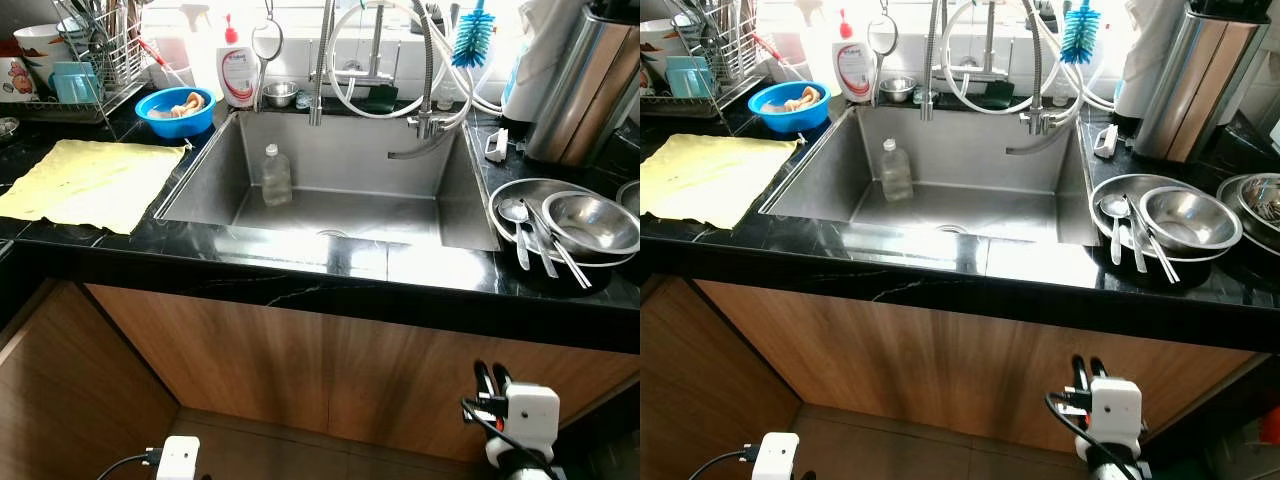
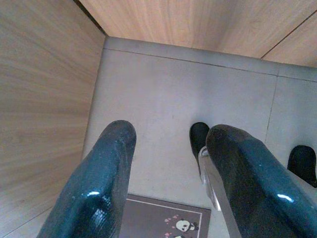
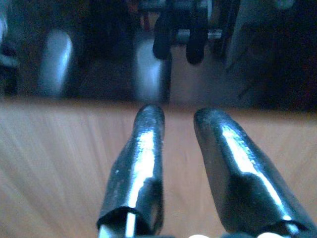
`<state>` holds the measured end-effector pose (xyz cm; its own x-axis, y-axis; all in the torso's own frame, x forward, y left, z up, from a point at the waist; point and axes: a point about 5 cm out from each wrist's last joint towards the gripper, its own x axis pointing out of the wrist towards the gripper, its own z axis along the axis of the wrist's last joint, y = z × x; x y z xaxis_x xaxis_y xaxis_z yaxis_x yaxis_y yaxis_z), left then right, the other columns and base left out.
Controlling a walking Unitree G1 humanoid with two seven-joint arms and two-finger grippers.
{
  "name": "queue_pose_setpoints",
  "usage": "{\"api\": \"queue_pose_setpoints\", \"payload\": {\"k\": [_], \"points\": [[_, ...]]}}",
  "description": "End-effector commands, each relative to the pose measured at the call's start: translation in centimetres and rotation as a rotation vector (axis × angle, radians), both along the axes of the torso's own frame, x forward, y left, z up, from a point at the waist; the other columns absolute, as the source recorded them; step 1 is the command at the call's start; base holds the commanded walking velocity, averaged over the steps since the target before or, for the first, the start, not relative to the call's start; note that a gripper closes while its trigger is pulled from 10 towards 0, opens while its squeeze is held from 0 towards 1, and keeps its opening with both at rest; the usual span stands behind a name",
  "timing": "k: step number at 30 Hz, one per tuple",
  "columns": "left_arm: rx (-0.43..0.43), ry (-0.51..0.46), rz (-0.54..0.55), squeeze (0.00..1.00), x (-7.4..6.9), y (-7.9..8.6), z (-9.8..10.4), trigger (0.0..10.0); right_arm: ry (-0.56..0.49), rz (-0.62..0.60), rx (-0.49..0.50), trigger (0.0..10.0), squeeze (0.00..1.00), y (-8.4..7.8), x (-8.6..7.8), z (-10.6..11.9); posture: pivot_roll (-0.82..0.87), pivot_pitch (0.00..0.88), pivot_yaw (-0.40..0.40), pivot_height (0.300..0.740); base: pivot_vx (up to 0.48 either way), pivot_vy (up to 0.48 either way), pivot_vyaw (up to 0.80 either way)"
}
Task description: Kitchen organization
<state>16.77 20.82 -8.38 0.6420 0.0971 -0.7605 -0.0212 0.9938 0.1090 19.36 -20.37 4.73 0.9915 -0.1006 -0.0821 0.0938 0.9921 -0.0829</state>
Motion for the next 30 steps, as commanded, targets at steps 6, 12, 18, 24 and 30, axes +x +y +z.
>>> {"api": "queue_pose_setpoints", "payload": {"k": [6,12,18,24,30], "points": [[0.012,0.006,-0.025,0.00,0.0,0.1,0.0,10.0,-0.054,0.023,0.004,10.0,1.00,0.8,0.9,1.9,-0.15,0.000,0.041,0.740,0.000,0.000,0.00],[0.005,0.006,-0.020,0.00,0.0,-0.3,-0.1,10.0,-0.052,0.023,-0.002,10.0,1.00,1.0,1.3,2.6,-0.14,0.000,0.031,0.740,0.000,0.000,0.00],[0.004,0.016,-0.022,0.00,-0.3,-0.5,-0.2,10.0,-0.105,0.047,-0.008,10.0,1.00,1.4,2.8,4.3,-0.14,0.000,0.025,0.740,0.000,0.000,0.00],[0.006,0.017,-0.022,0.00,-0.3,-0.4,-0.2,10.0,-0.122,0.072,-0.031,10.0,0.00,2.1,3.3,5.0,-0.14,0.000,0.022,0.740,0.000,0.000,0.00],[0.012,0.016,-0.022,0.00,-0.3,-0.2,-0.2,10.0,-0.147,0.062,-0.044,10.0,0.00,2.2,3.6,5.5,-0.14,0.000,0.028,0.740,0.000,0.000,0.00]]}}
